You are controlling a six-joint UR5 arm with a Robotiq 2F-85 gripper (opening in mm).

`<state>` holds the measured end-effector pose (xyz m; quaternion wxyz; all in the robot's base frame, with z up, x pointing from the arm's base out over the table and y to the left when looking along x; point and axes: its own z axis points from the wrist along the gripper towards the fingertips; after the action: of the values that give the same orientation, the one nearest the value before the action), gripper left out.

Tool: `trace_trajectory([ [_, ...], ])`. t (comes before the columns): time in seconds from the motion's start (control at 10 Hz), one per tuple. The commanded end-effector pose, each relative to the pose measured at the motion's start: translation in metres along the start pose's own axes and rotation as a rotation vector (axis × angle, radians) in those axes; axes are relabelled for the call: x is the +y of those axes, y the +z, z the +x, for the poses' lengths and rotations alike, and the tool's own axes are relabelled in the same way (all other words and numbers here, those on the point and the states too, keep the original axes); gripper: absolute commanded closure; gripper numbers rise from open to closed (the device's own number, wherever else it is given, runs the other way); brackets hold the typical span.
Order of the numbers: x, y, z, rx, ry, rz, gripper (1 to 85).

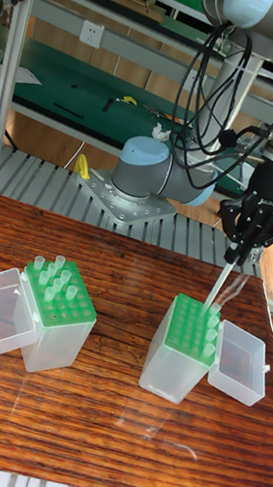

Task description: Transfer all large pipette tips from one holder to another

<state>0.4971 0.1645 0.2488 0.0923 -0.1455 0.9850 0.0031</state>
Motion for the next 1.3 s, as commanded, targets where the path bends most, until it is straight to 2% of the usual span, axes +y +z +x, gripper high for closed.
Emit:
trace_trajectory([
  [0.0,0.007,0.001,0.001,0.005,-0.029,-0.033,66.3],
  [0.1,0.01,0.0,0.002,0.01,-0.044,-0.046,60.0],
  [0.2,0.011,0.0,0.005,0.022,-0.053,-0.053,46.7],
  [0.3,0.013,-0.001,0.006,0.027,-0.058,-0.059,38.7],
  [0.5,0.011,-0.003,0.004,0.027,-0.063,-0.058,38.0],
  [0.7,-0.004,-0.018,-0.005,0.037,-0.089,-0.052,39.7],
  [0.8,-0.022,-0.023,-0.013,0.039,-0.119,-0.036,42.0],
  [0.9,-0.047,-0.021,-0.019,0.046,-0.181,0.009,45.3],
  [1.0,-0.072,-0.015,-0.026,0.044,-0.276,0.03,46.3],
  [1.2,-0.114,0.009,-0.04,0.029,-0.419,0.023,46.3],
])
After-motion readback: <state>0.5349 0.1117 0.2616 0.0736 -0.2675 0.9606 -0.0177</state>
